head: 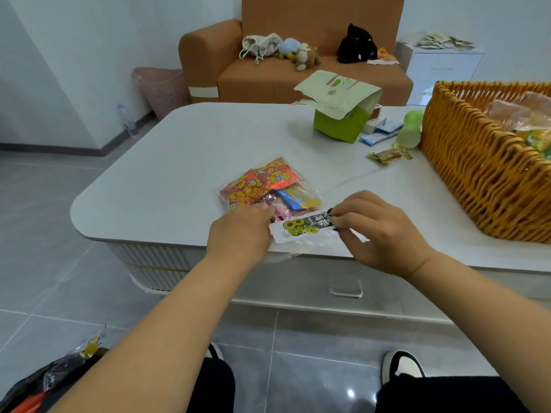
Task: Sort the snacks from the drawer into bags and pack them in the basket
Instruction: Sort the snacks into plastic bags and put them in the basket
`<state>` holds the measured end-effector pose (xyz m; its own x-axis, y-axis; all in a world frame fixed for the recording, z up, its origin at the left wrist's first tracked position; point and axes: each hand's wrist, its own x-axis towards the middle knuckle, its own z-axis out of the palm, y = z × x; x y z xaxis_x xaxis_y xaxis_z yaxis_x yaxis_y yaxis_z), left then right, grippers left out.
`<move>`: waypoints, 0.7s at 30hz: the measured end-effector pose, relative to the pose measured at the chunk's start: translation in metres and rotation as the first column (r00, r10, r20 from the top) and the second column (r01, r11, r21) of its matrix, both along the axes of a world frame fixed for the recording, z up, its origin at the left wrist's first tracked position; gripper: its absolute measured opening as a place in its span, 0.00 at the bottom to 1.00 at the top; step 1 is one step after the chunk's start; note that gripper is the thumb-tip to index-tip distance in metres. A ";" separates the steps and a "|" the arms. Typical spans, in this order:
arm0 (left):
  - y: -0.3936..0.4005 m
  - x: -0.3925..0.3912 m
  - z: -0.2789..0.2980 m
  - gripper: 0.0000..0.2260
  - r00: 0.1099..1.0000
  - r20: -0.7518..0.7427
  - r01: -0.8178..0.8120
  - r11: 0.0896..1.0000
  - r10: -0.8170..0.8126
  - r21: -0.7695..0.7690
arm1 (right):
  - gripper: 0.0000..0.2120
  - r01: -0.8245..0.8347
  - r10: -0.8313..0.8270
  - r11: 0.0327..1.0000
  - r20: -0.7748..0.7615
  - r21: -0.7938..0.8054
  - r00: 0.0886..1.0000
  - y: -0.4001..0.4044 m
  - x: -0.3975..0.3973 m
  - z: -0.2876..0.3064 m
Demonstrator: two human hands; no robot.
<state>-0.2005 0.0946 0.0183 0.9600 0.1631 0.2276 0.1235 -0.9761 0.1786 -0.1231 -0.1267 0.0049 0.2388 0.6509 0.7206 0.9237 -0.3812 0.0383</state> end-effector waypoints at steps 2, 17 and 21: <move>0.003 -0.001 -0.001 0.08 1.000 0.006 0.003 1.000 -0.003 0.009 | 0.03 -0.017 0.021 0.998 0.050 -0.063 0.999 0.006 -0.001 -0.004; 0.017 0.001 0.007 0.15 1.000 0.007 -0.011 1.000 0.011 0.007 | 0.13 0.218 -0.194 0.967 0.172 -0.135 0.966 0.029 0.003 -0.020; 0.017 0.000 0.006 0.13 1.000 0.018 -0.016 1.000 0.016 -0.004 | 0.11 0.245 -0.198 0.953 0.244 -0.177 0.949 0.040 -0.001 -0.016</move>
<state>-0.2005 0.1120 0.0245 0.9531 0.1796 0.2437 0.1362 -0.9733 0.1847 -0.1245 -0.0868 -0.0114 0.2437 0.7375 0.6299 0.7761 -0.5378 0.3293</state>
